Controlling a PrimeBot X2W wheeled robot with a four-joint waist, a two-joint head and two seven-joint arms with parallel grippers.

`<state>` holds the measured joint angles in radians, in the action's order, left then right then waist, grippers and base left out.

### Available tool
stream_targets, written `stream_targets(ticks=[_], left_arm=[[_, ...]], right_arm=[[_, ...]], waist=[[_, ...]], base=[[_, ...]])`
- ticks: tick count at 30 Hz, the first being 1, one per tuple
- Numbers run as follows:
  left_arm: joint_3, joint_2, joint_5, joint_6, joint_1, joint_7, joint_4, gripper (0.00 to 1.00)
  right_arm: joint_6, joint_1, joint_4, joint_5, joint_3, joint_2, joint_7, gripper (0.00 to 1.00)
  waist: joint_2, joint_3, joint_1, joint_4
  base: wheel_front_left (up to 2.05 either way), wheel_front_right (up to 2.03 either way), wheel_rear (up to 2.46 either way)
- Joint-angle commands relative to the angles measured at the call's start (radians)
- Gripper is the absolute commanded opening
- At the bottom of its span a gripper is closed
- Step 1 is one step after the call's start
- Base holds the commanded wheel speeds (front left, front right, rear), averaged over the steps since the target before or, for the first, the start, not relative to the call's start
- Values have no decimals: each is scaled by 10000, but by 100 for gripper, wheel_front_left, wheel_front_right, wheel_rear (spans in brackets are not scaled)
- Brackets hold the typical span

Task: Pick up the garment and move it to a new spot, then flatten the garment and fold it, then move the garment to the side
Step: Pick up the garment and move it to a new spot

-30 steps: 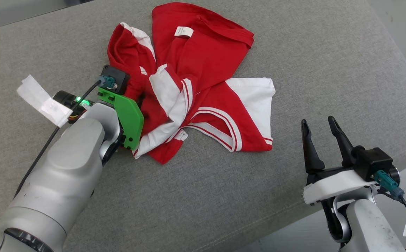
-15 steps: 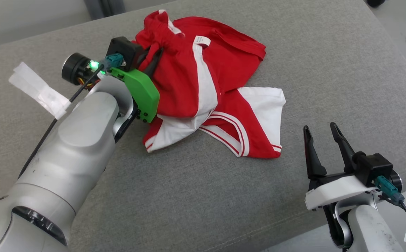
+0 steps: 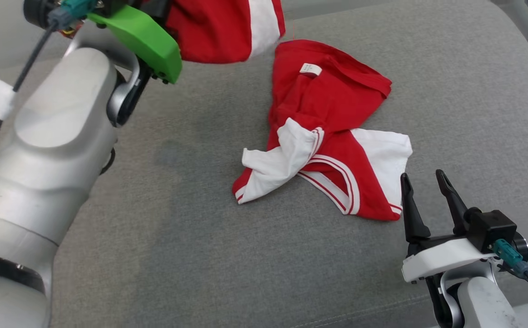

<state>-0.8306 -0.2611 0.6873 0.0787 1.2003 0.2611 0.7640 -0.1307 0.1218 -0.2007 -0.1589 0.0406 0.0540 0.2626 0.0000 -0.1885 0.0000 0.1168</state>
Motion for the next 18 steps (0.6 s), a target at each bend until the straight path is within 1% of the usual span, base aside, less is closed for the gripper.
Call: stream_targets(ticks=[1,3,9,16,18], left_arm=[[187,-263,-34,-144,-135,47,-270,0],[422,-565,-86,-339,-420,42,-691,0],[790,-1260,6,-650,-1283,34,-1627,0],[1336,-1992,348,-1046,-2444,35,-2260,0],[1490,-2196,393,-1122,-2685,35,-2370,0]], right_arm=[[-1,-135,71,62,-14,34,33,100],[-1,-156,127,91,-13,43,33,100],[-1,-177,260,156,-70,163,33,100],[-1,-222,355,223,43,302,33,100],[-1,-221,355,255,89,334,33,100]], waist=[[0,182,0,-707],[0,189,0,-1066],[0,206,0,-2327],[0,268,0,-3663],[0,267,0,-3926]], base=[[0,0,0],[0,0,0],[0,0,0],[0,0,0],[0,0,0]])
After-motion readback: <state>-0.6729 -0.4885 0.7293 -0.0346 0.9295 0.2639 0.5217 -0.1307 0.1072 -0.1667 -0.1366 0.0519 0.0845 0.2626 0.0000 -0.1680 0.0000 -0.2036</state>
